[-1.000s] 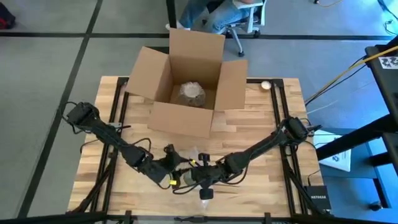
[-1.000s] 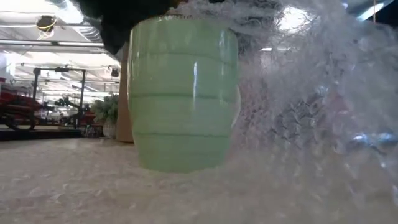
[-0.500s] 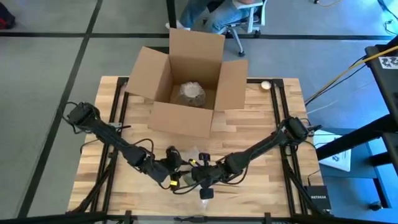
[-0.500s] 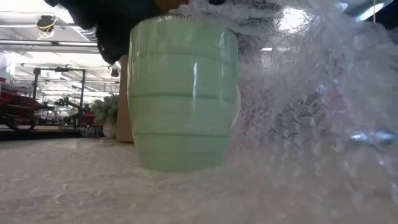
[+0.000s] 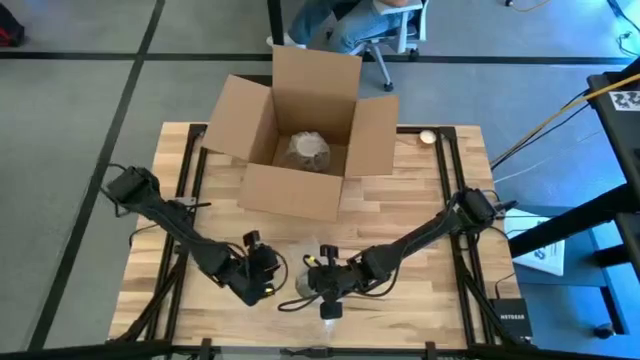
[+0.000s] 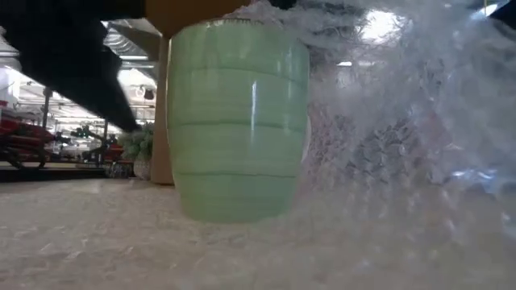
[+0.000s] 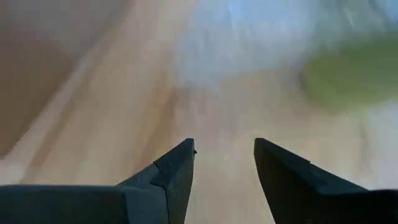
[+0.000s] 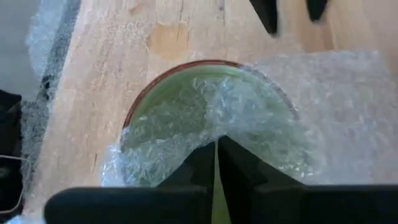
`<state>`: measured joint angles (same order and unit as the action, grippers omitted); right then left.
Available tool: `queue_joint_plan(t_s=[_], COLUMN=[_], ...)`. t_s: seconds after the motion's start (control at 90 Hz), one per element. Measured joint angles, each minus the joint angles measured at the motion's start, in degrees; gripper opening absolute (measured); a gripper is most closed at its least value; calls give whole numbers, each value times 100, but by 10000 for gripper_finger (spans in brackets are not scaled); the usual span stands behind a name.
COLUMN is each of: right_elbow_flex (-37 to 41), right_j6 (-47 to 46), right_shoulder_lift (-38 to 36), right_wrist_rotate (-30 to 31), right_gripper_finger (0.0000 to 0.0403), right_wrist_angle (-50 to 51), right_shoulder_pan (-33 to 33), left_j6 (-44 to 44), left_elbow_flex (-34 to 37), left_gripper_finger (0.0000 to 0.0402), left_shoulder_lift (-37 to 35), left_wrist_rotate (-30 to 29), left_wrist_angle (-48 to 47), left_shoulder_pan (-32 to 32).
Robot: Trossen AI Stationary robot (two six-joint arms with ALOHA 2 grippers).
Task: Wrap mug
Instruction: Wrap the green mug with the transparent bubble wrap
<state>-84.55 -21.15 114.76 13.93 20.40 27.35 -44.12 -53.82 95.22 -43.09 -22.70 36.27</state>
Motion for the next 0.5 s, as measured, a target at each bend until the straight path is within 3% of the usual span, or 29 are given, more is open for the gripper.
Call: queue_joint_plan(t_s=[0.089,0.244,0.5], right_elbow_flex=[0,0,0], right_j6=[0,-2,-2], right_shoulder_lift=[0,0,0], right_wrist_rotate=[0,-59,-153], right_gripper_finger=[7,7,7], right_wrist_angle=[0,69,64], right_shoulder_pan=[0,4,4], left_j6=[469,1502,2503], left_elbow_flex=[0,-7,-252], left_gripper_finger=[153,153,153], left_shoulder_lift=[236,225,133], left_wrist_rotate=[-352,-396,1], left_wrist_angle=[757,2094,2658], left_shoulder_pan=[-158,-262,16])
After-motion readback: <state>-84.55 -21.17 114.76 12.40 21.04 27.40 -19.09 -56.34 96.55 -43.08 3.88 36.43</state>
